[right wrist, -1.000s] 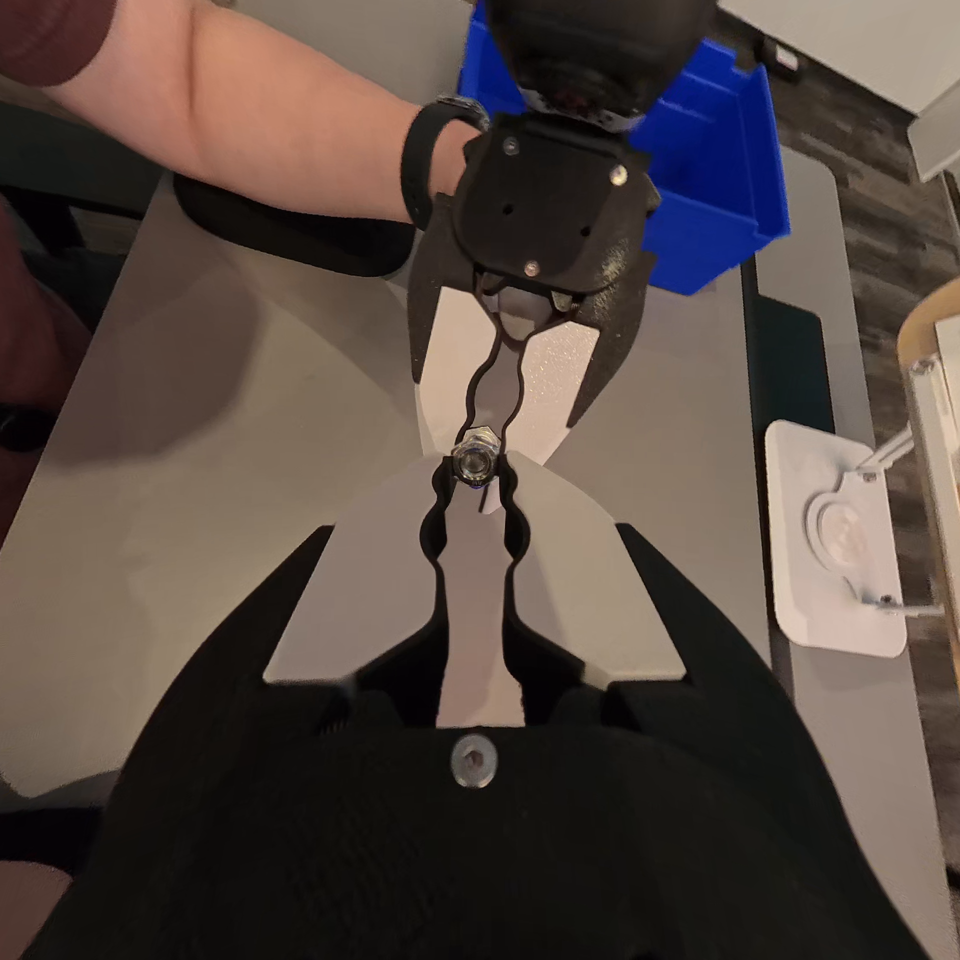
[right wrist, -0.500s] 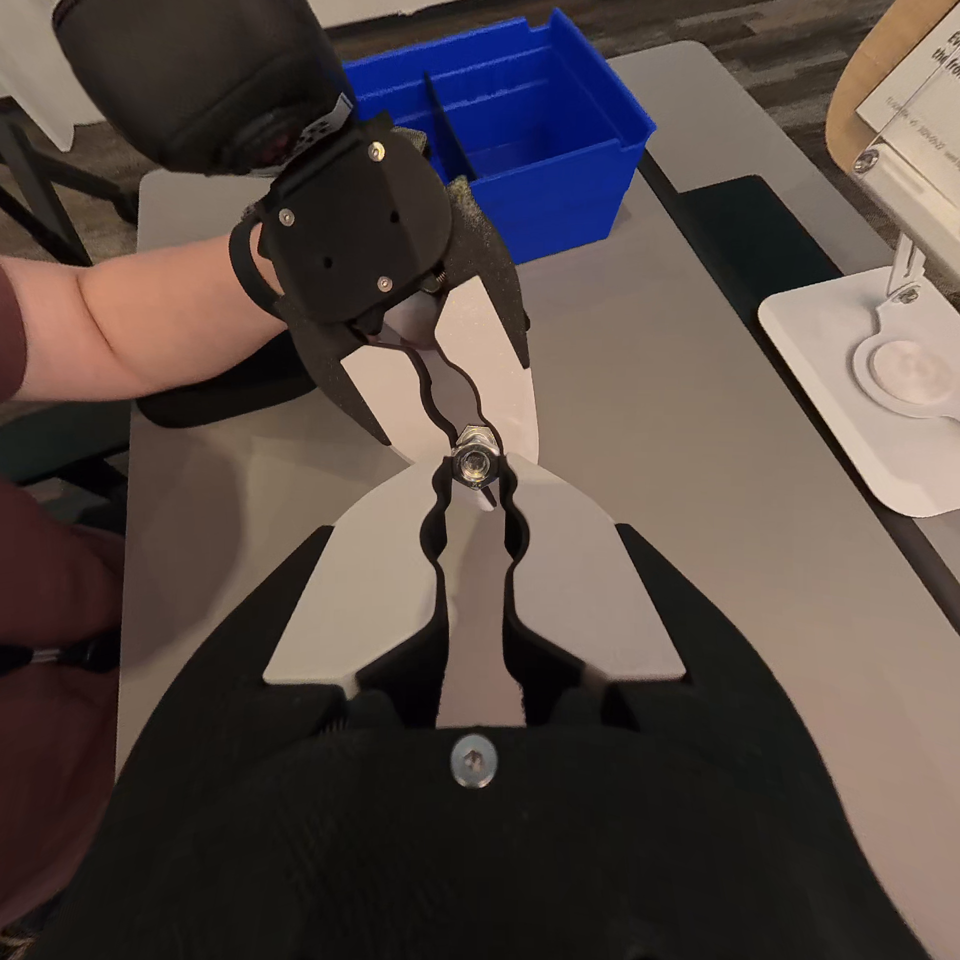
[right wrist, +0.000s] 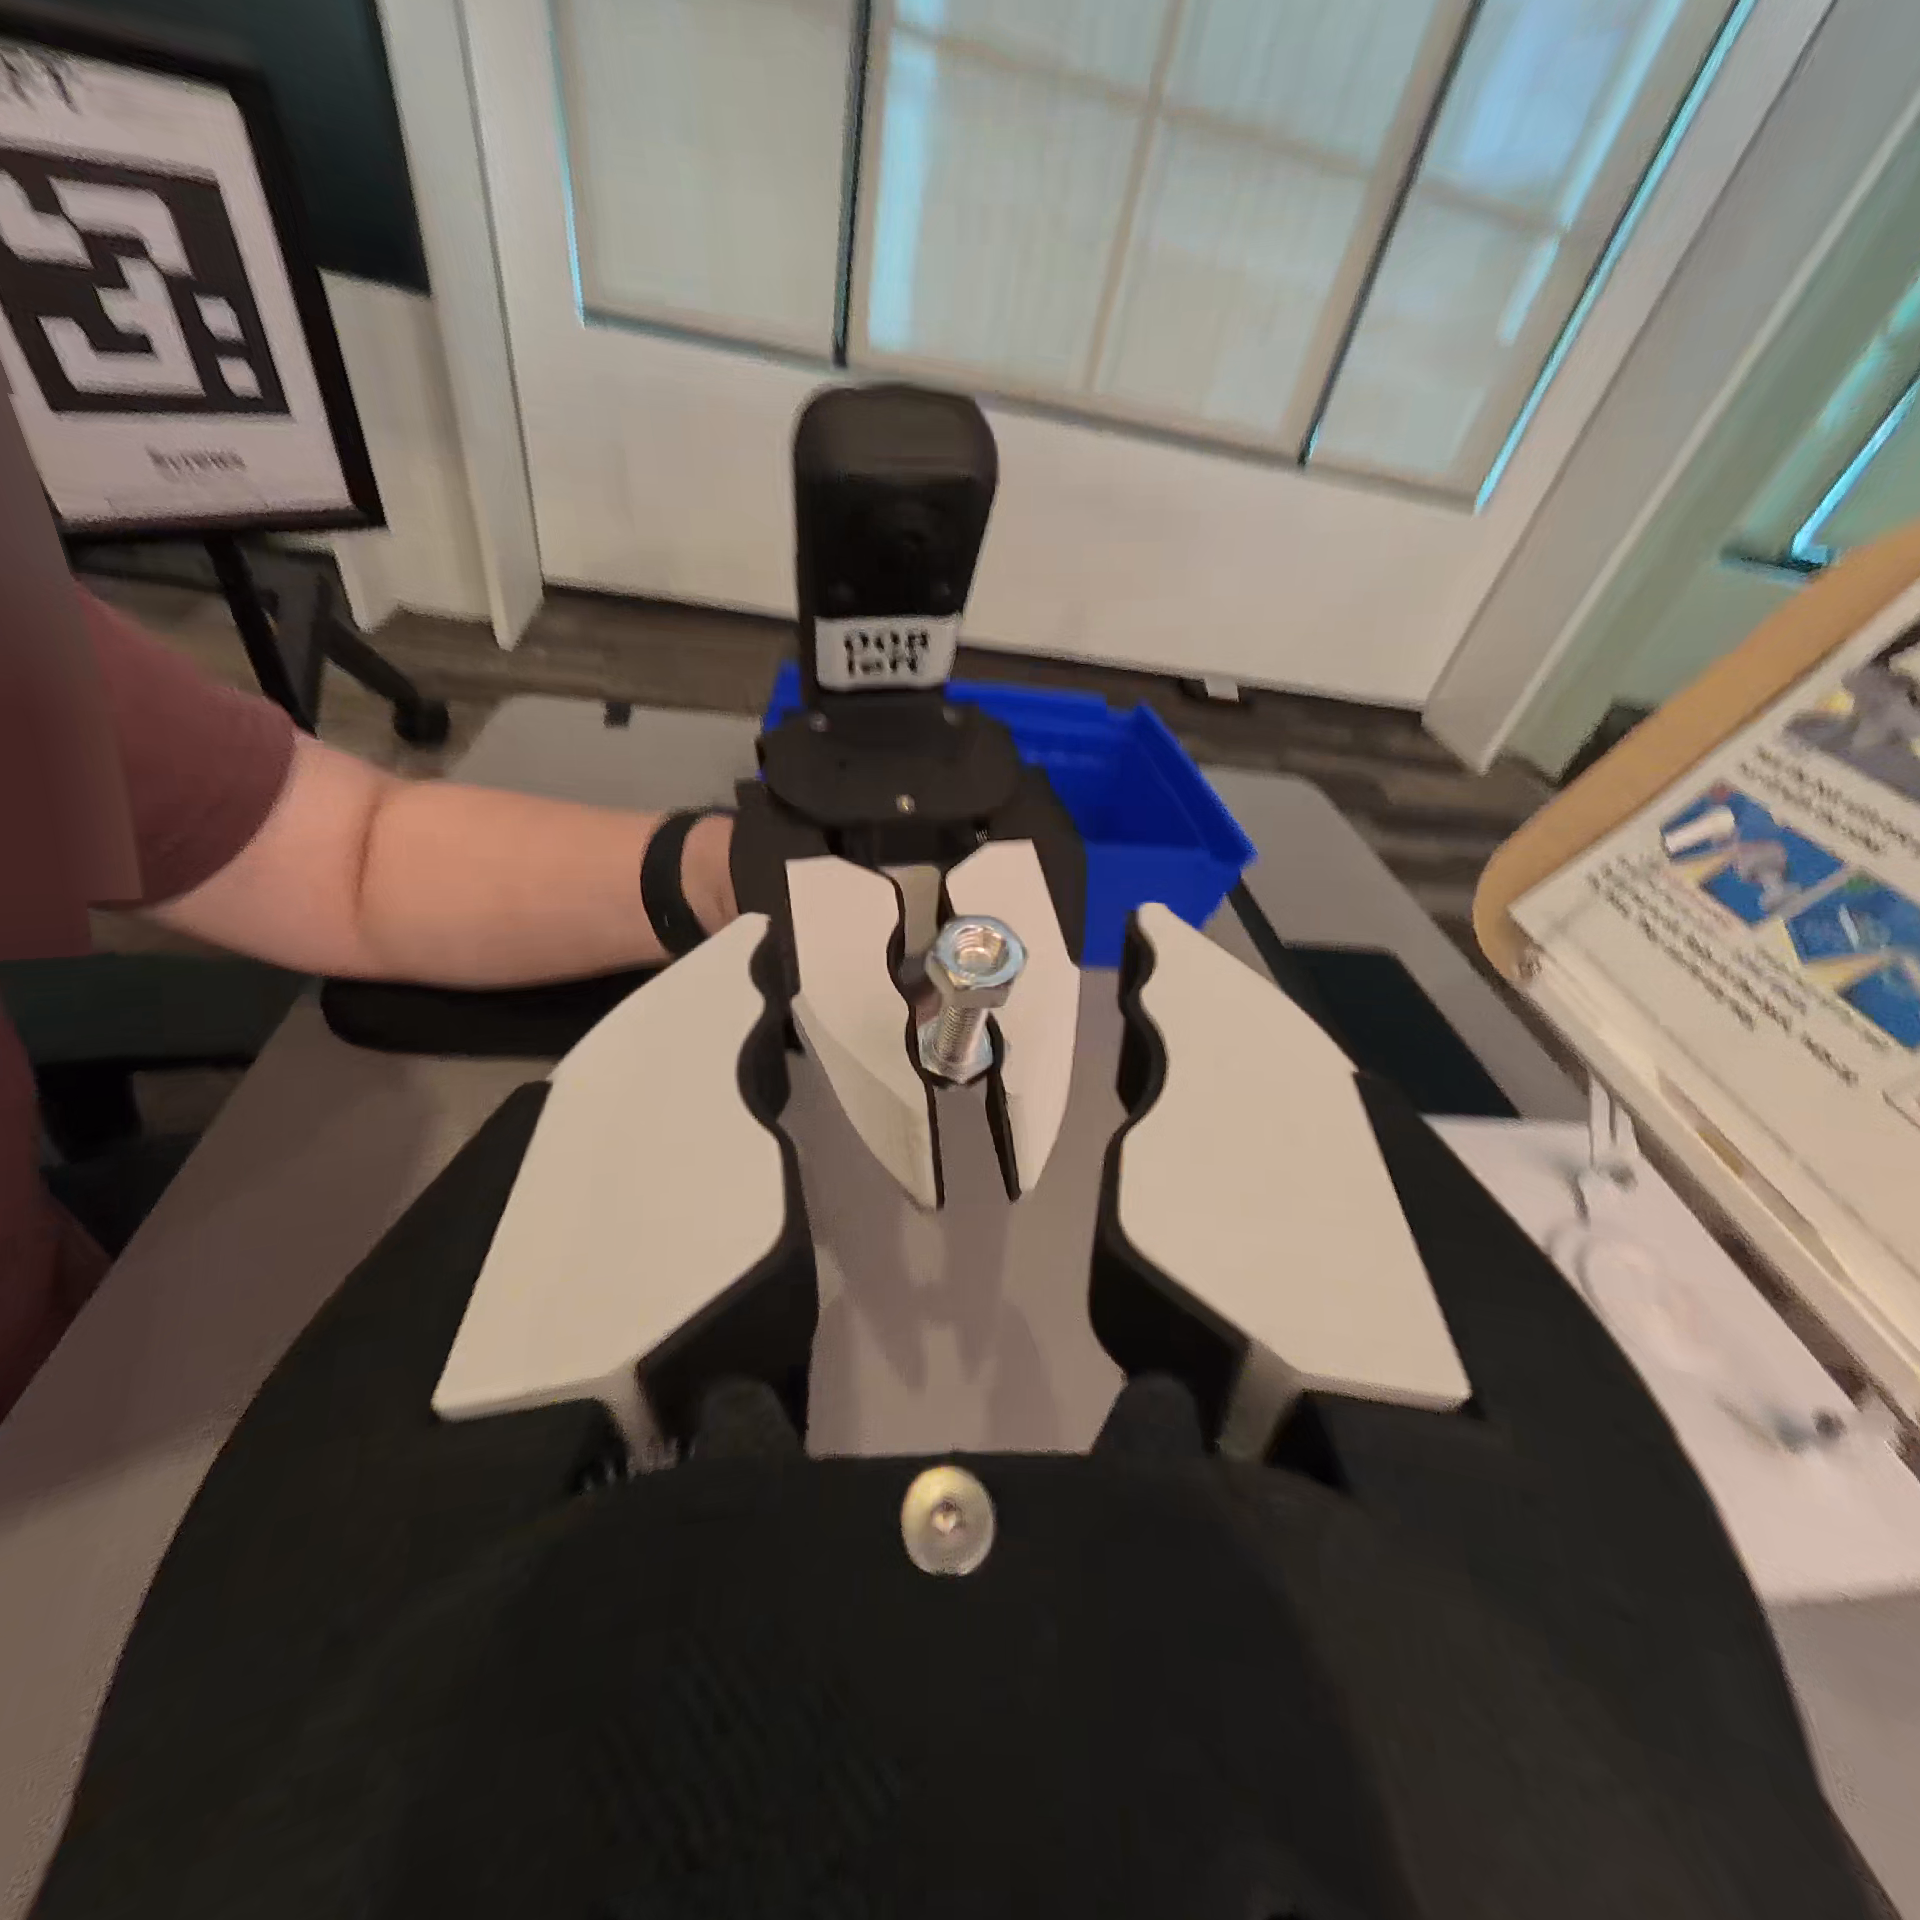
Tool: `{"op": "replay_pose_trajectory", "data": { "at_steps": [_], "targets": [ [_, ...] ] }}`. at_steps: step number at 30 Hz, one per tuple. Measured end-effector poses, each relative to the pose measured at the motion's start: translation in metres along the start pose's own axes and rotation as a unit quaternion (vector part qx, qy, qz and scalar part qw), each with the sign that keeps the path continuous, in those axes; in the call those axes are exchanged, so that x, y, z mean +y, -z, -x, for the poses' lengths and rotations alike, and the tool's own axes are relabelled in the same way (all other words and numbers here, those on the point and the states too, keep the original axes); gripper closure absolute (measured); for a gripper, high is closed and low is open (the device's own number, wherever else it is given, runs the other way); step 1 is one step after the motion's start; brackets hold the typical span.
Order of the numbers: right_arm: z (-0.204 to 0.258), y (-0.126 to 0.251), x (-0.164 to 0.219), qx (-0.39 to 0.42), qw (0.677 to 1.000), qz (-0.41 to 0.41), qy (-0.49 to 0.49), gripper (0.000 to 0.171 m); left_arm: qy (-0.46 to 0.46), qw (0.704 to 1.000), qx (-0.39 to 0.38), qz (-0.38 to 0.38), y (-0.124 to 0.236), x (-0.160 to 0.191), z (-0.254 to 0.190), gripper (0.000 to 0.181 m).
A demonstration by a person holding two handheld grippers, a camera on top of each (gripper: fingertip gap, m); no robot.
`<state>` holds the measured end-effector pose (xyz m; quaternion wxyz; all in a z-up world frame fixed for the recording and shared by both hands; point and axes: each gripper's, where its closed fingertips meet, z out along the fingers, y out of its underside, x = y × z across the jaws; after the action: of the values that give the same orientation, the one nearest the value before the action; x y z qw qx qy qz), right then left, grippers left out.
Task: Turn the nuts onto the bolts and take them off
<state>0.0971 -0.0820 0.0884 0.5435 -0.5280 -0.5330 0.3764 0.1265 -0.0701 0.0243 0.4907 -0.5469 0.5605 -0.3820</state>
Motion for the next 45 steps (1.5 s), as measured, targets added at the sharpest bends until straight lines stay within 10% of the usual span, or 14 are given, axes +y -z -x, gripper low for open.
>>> {"op": "replay_pose_trajectory", "data": {
  "at_steps": [20, 45],
  "targets": [
    [0.014, -0.020, -0.008, -0.012, 0.998, -0.053, 0.008, 0.090, 0.059, 0.992, -0.015, -0.114, 0.020, -0.032, 0.014, 0.167],
    [0.017, -0.021, -0.021, -0.018, 0.994, -0.105, -0.018, 0.095, 0.018, 0.997, 0.022, -0.078, 0.007, -0.030, -0.011, 0.167]
  ]
}}
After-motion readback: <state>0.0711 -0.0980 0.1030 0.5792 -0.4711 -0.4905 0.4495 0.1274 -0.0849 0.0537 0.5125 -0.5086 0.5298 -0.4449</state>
